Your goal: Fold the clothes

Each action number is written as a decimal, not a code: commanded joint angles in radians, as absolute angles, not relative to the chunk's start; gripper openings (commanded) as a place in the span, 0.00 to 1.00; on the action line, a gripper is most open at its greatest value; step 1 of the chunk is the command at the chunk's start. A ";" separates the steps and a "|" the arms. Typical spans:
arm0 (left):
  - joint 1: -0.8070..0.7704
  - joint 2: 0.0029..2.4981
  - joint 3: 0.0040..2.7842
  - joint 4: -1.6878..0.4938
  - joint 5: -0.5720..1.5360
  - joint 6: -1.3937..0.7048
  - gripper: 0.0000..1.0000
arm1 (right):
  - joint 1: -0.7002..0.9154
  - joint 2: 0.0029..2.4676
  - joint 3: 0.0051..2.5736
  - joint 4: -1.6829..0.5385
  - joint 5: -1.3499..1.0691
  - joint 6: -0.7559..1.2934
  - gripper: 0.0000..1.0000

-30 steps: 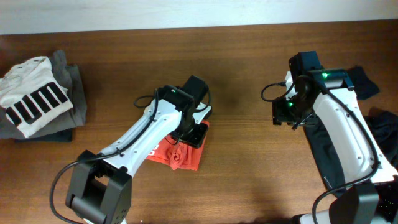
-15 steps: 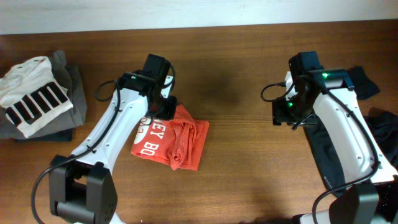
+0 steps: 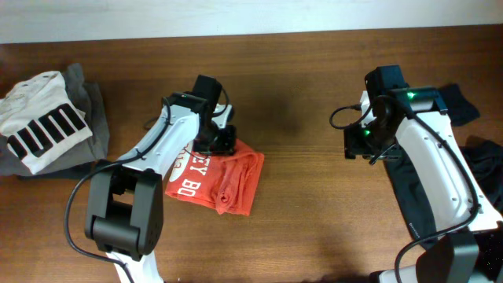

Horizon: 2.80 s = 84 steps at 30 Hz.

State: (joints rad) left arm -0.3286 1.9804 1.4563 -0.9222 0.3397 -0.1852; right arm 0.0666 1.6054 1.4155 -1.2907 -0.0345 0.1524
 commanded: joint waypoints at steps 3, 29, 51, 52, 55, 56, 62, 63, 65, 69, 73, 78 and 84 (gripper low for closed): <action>-0.345 1.972 1.485 -0.912 0.673 -0.114 0.14 | 0.064 1.607 1.417 -1.295 -0.040 0.146 0.62; -0.375 1.926 1.540 -1.053 0.760 0.273 0.59 | 0.064 1.608 1.417 -1.295 -0.040 0.146 0.63; -0.323 1.927 1.468 -1.026 0.411 0.009 0.55 | 0.064 1.608 1.417 -1.307 -0.041 0.134 0.66; -0.335 1.933 1.460 -1.018 0.415 0.000 0.54 | 0.064 1.608 1.417 -1.309 -0.040 0.134 0.66; -0.382 1.962 1.441 -0.999 0.437 -0.016 0.54 | 0.064 1.608 1.417 -1.311 -0.040 0.134 0.66; -0.402 1.971 1.441 -0.999 0.461 -0.016 0.54 | 0.064 1.608 1.417 -1.312 -0.040 0.134 0.66; -0.513 1.993 1.441 -0.977 0.656 -0.015 0.52 | 0.064 1.608 1.417 -1.314 -0.040 0.134 0.66; -0.527 1.990 1.444 -0.978 0.668 -0.014 0.51 | 0.064 1.608 1.417 -1.315 -0.040 0.134 0.66; -0.544 1.985 1.452 -0.986 0.670 -0.013 0.51 | 0.064 1.608 1.417 -1.318 -0.040 0.134 0.66; -0.537 1.973 1.477 -1.008 0.627 0.000 0.52 | 0.064 1.608 1.417 -1.320 -0.040 0.134 0.66; -0.484 1.957 1.518 -1.050 0.528 0.000 0.52 | 0.064 1.608 1.417 -1.321 -0.040 0.129 0.66; -0.398 1.904 1.551 -1.121 0.461 -0.002 0.52 | 0.065 1.608 1.417 -1.319 -0.044 0.103 0.68; -0.276 1.834 1.557 -1.319 0.178 -0.227 0.56 | 0.065 1.608 1.417 -1.304 -0.114 -0.040 0.71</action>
State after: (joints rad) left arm -0.3248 1.8885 1.5368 -1.2827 0.3470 -0.1070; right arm 0.0666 1.6054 1.4155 -1.3136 -0.0570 0.0498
